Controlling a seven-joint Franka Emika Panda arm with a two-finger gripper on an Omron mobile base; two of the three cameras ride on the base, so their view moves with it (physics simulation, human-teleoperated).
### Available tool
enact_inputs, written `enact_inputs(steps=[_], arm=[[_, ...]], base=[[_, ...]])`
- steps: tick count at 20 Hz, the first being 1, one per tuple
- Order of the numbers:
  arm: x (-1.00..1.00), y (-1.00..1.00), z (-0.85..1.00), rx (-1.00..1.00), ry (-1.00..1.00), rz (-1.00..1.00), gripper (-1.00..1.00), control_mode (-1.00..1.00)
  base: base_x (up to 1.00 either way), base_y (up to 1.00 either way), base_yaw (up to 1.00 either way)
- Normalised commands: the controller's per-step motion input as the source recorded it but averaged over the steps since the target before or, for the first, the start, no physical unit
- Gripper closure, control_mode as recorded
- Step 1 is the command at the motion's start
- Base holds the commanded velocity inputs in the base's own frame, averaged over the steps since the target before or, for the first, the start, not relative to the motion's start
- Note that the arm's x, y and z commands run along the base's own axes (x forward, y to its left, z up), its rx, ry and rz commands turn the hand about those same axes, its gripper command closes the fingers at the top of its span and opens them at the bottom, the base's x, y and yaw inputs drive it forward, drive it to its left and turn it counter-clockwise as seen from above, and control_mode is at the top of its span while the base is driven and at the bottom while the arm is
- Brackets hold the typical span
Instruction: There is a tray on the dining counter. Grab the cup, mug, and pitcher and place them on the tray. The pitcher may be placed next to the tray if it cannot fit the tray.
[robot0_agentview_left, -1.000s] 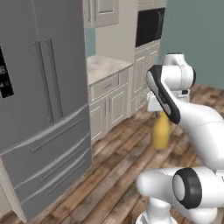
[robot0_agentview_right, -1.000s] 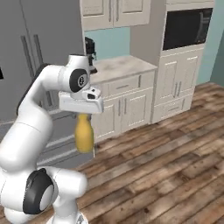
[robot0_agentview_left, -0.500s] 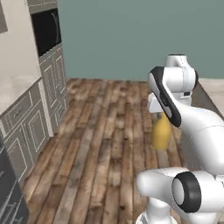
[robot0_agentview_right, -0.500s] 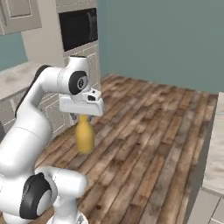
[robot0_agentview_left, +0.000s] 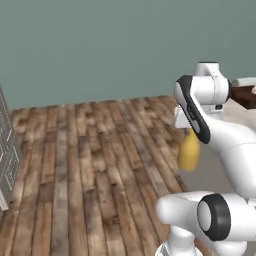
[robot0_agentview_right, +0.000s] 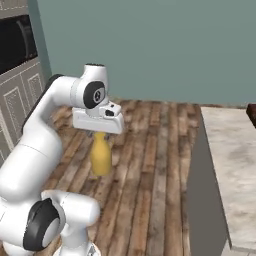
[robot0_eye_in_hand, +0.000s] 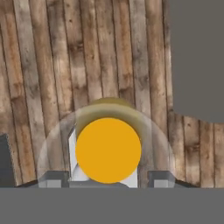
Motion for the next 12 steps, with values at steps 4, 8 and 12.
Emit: enact_inputs(steps=[4,8,12], arm=[[0.00,0.00,0.00,0.00,0.00,0.00,1.00,1.00],[0.00,0.00,0.00,0.00,0.00,0.00,1.00,1.00],[0.00,0.00,0.00,0.00,0.00,0.00,1.00,1.00]], base=[[1.00,0.98,-0.30],[1.00,1.00,-0.24],[1.00,0.77,-0.31]])
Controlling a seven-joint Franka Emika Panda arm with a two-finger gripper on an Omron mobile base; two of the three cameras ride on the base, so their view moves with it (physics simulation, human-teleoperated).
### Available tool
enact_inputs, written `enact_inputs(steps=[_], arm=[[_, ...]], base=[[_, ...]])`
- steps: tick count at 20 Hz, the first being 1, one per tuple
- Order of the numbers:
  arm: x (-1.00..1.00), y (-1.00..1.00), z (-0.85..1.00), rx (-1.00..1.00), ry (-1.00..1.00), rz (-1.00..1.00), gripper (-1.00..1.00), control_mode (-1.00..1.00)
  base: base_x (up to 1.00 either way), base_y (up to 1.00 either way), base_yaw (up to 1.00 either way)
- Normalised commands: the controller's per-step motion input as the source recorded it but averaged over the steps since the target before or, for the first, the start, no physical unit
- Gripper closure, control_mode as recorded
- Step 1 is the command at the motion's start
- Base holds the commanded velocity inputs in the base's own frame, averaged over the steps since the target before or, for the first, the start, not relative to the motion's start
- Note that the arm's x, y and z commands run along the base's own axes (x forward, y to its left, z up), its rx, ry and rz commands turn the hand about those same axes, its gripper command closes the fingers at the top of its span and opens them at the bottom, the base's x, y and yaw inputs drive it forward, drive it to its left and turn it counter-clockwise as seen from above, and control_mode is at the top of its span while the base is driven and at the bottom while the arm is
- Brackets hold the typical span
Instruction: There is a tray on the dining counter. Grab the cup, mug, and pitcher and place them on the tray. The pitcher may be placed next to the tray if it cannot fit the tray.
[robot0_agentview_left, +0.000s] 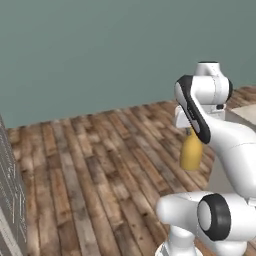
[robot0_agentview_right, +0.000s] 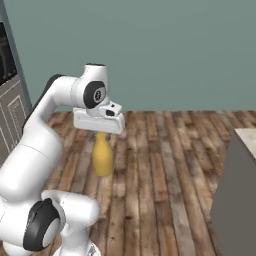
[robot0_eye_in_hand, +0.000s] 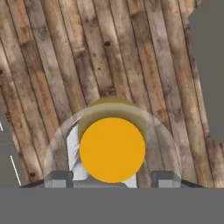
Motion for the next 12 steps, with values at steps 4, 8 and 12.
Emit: enact_inputs(steps=[4,8,12], arm=[[0.00,0.00,0.00,0.00,0.00,0.00,1.00,1.00],[0.00,0.00,0.00,0.00,0.00,0.00,1.00,1.00],[0.00,0.00,0.00,0.00,0.00,0.00,1.00,1.00]], base=[[1.00,0.16,-0.56],[1.00,0.20,-0.62],[0.98,0.40,-0.62]])
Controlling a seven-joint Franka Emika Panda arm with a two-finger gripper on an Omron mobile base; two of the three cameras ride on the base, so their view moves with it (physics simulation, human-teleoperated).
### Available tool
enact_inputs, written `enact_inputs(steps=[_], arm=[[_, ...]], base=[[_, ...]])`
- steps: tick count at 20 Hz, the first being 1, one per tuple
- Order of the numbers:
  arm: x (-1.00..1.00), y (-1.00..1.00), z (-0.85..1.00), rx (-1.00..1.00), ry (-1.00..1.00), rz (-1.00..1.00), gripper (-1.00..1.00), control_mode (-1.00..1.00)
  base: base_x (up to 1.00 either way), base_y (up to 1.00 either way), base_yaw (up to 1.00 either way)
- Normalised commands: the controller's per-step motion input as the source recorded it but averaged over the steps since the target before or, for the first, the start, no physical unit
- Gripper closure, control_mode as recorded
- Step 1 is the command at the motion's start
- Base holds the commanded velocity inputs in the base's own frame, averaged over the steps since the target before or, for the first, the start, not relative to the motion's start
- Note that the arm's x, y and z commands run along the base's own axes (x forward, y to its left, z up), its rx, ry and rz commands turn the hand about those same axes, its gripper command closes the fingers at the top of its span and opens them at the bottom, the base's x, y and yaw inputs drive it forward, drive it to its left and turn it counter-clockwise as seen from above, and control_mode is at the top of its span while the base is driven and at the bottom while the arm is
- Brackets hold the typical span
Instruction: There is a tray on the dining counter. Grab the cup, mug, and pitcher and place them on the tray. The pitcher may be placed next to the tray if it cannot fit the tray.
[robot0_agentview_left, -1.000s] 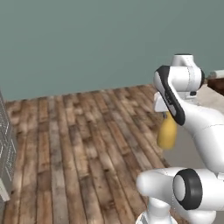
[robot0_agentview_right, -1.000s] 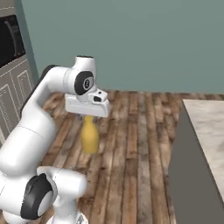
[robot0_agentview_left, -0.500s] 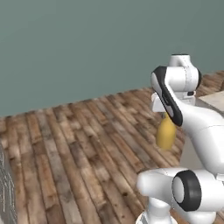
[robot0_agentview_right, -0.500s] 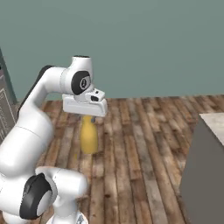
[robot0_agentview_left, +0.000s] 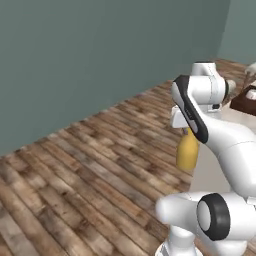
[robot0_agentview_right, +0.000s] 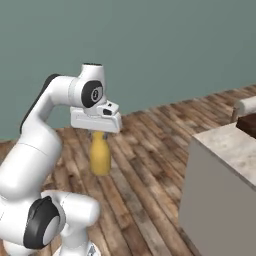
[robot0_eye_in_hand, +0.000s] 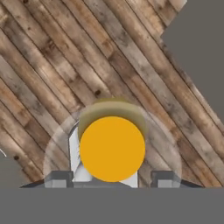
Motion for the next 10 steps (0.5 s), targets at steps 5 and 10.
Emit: enact_inputs(steps=[5,10], arm=[[0.00,0.00,0.00,0.00,0.00,0.00,1.00,1.00],[0.00,0.00,0.00,0.00,0.00,0.00,1.00,1.00]], base=[[0.61,0.87,-0.63],[0.44,0.84,-0.62]])
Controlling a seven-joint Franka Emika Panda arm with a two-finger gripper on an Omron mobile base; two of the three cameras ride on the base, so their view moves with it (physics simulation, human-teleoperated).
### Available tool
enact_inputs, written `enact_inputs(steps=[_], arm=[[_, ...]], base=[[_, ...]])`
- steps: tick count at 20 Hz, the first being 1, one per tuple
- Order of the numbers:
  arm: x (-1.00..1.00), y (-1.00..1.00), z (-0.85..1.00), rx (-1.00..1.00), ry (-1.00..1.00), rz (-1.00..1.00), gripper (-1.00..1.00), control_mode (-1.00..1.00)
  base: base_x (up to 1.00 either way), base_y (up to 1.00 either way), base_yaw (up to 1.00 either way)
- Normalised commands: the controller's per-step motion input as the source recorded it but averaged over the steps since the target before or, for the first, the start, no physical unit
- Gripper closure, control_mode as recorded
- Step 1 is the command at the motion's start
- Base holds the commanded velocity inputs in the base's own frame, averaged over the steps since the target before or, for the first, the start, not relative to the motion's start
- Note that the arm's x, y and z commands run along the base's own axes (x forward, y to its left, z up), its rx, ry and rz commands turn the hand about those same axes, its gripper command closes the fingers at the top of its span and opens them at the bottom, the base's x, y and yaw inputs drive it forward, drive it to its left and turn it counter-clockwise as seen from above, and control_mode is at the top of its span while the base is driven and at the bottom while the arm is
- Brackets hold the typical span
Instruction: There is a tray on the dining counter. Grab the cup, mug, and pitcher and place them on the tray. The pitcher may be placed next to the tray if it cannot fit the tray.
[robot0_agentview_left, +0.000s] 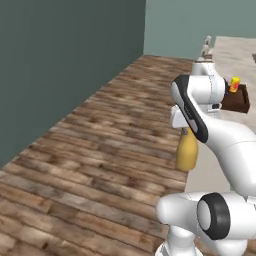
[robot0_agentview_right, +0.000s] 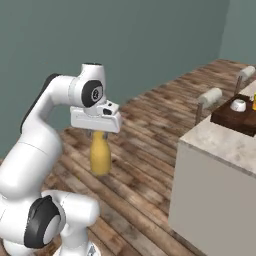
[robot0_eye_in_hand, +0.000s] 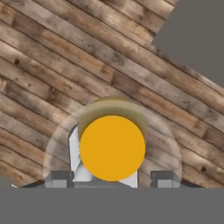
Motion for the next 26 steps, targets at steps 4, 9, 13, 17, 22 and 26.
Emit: enact_inputs(steps=[4,9,13,17,22,26], arm=[[0.00,0.00,0.00,0.00,0.00,0.00,1.00,1.00],[0.00,0.00,0.00,0.00,0.00,0.00,1.00,1.00],[0.00,0.00,0.00,0.00,0.00,0.00,1.00,1.00],[0.00,0.00,0.00,0.00,0.00,0.00,1.00,1.00],[0.00,0.00,0.00,0.00,0.00,0.00,1.00,1.00],[0.00,0.00,0.00,0.00,0.00,0.00,1.00,1.00]], base=[[0.42,0.72,-0.63],[0.42,0.82,-0.63],[0.32,0.88,-0.59],[0.35,0.85,-0.59],[0.48,0.83,-0.59],[0.70,0.71,-0.57]])
